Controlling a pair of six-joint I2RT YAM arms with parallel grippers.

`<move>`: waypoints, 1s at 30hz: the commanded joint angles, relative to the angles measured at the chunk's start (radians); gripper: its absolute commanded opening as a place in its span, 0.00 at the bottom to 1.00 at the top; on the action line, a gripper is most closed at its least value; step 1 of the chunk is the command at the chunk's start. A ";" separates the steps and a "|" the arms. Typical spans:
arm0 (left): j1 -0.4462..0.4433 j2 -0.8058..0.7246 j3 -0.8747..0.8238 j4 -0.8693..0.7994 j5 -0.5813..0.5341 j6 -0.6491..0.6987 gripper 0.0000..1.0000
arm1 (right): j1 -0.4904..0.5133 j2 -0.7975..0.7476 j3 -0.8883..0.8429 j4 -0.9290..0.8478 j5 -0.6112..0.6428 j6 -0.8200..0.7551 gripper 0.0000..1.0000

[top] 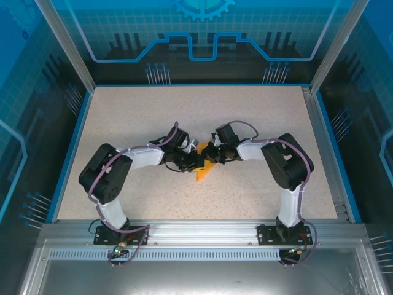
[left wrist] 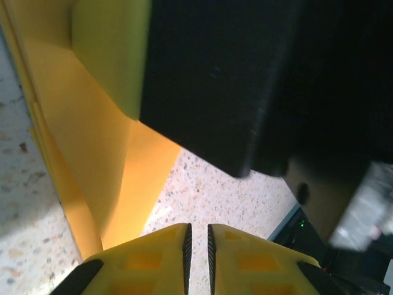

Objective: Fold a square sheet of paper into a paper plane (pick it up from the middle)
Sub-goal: Fourth fold the wing at the center of the table.

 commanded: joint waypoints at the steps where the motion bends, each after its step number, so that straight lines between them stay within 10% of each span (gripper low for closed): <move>1: -0.004 0.039 0.019 0.047 0.027 -0.034 0.18 | 0.004 0.103 -0.044 -0.136 0.094 -0.020 0.11; 30: -0.006 -0.031 -0.113 -0.169 -0.083 0.111 0.12 | 0.007 0.117 -0.039 -0.140 0.091 -0.015 0.11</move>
